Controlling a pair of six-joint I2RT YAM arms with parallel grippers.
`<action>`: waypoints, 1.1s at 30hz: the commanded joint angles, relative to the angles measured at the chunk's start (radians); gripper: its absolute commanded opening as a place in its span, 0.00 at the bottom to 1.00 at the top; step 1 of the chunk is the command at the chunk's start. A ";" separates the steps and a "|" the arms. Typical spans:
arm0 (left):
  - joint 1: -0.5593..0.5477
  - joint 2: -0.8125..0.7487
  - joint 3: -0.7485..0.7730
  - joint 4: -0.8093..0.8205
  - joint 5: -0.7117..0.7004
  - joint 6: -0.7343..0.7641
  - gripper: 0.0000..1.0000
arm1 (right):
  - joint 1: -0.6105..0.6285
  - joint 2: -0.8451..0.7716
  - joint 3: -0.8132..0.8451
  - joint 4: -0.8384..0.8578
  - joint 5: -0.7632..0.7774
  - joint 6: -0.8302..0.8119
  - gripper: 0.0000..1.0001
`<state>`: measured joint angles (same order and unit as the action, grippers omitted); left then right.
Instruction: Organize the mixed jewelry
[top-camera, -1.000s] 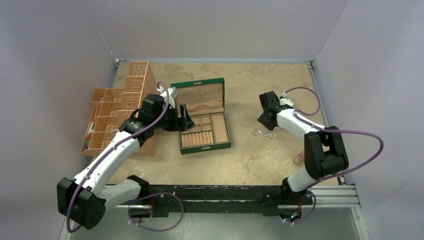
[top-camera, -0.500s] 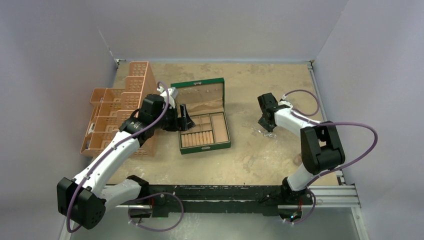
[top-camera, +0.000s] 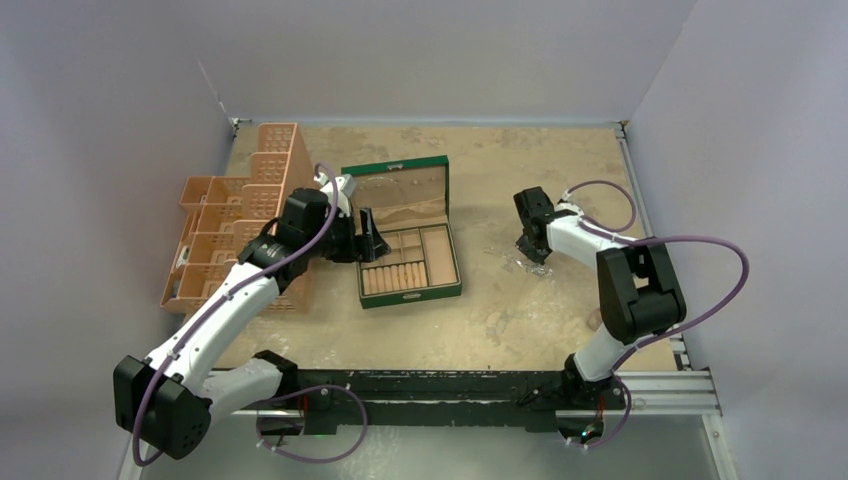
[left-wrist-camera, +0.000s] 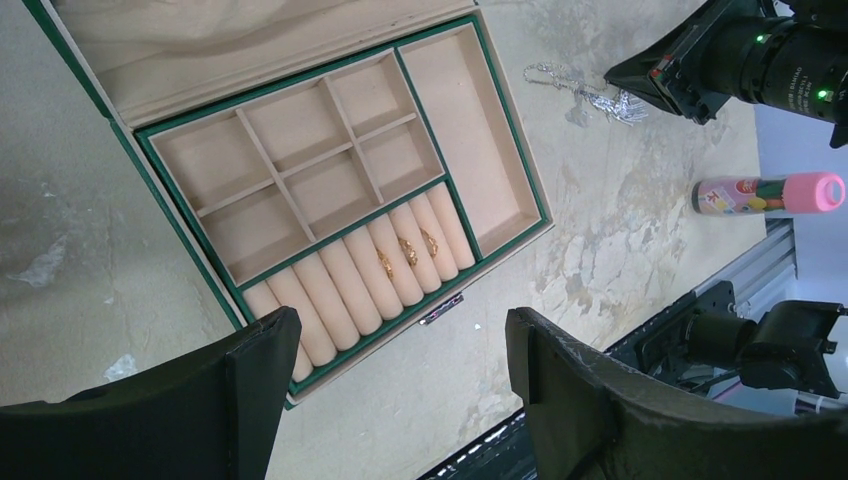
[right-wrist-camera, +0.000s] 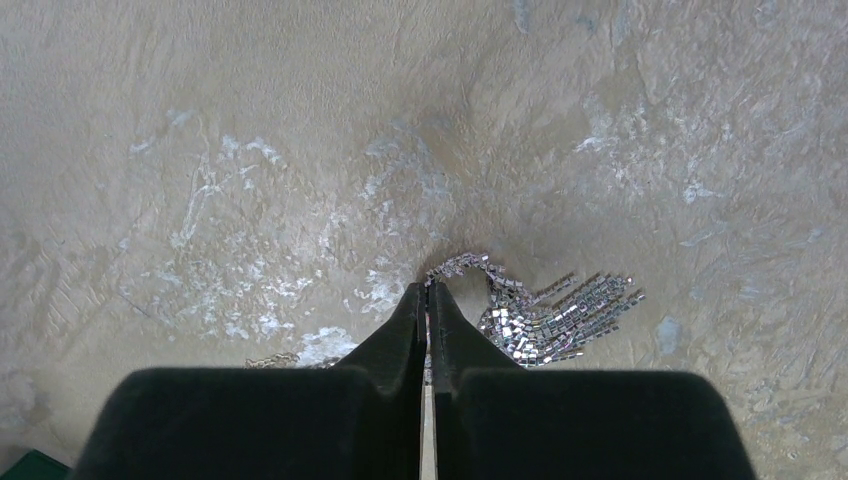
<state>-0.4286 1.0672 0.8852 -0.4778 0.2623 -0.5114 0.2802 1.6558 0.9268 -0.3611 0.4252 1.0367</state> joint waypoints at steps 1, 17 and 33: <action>-0.004 -0.029 0.018 0.062 0.049 0.027 0.75 | -0.004 0.031 0.004 -0.019 -0.008 0.003 0.00; -0.075 0.090 0.072 0.388 0.223 -0.057 0.71 | -0.005 -0.150 0.021 0.057 -0.031 -0.036 0.00; -0.314 0.439 0.157 0.853 0.194 0.075 0.65 | -0.035 -0.258 -0.057 0.154 -0.126 -0.003 0.00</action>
<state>-0.7235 1.4139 0.9722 0.1902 0.4614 -0.4862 0.2539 1.4357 0.8909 -0.2523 0.3386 1.0107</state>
